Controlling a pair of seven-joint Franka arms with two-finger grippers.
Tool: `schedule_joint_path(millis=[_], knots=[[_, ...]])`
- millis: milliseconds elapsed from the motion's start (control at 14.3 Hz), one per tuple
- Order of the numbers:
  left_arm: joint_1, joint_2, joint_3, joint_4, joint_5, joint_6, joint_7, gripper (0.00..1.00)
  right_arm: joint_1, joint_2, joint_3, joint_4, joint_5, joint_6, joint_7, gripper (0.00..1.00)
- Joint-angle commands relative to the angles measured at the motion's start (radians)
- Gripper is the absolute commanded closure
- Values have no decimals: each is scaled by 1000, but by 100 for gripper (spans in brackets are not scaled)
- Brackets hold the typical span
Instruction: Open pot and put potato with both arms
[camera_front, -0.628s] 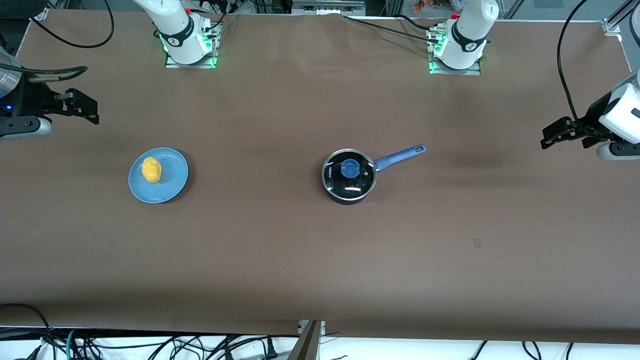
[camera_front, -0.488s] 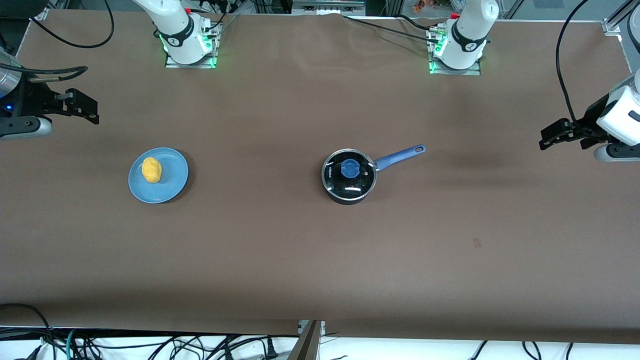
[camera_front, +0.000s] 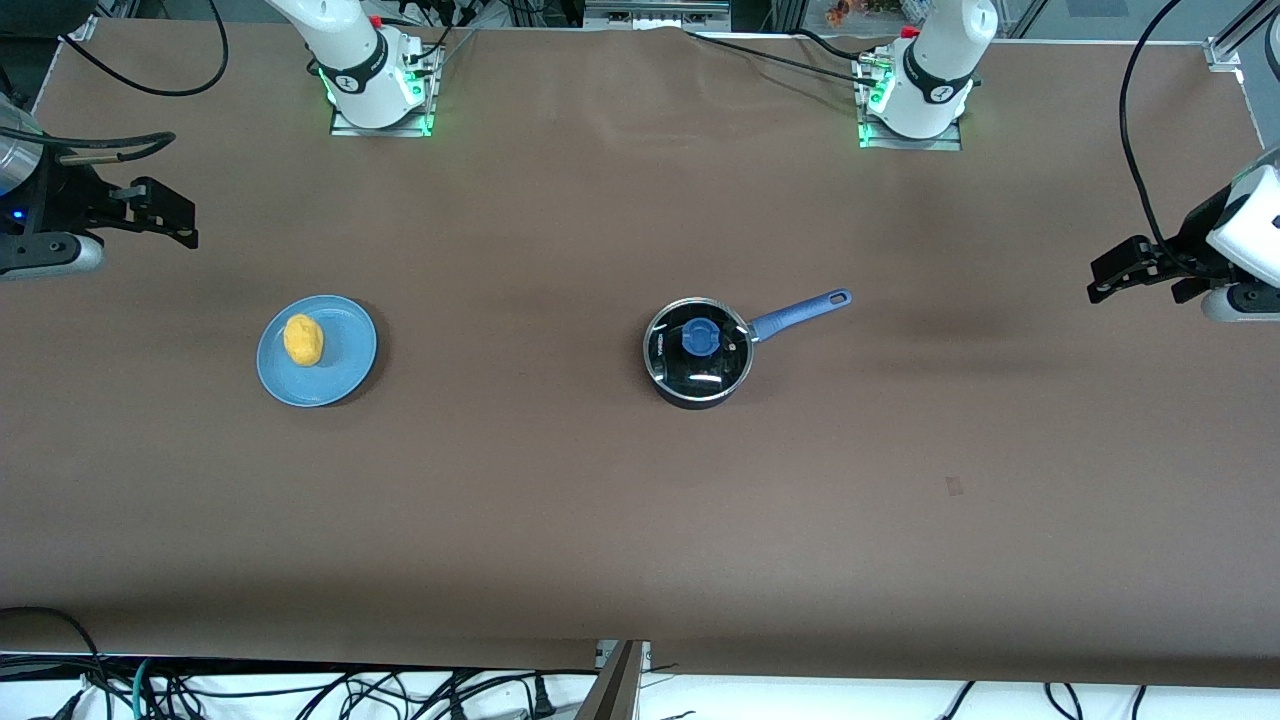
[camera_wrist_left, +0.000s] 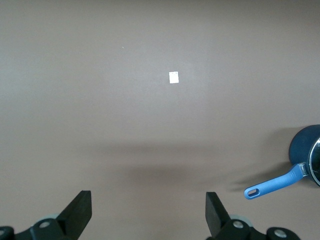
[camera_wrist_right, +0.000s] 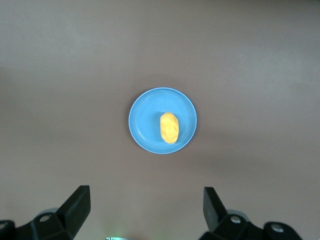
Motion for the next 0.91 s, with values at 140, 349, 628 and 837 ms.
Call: schedule_joint_path(millis=[140, 349, 628, 837], knots=[[8, 18, 0, 32, -16, -3, 29, 0, -3, 0, 0, 10, 8, -11, -9, 0], [5, 39, -3, 33, -16, -2, 26, 0, -3, 0, 0, 10, 8, -11, -9, 0], [3, 53, -4, 35, -11, -2, 26, 0, -3, 0, 0, 10, 8, -9, -9, 0], [2, 52, -6, 46, -11, -23, 40, 0, -3, 1, 0, 10, 8, -8, -9, 0]])
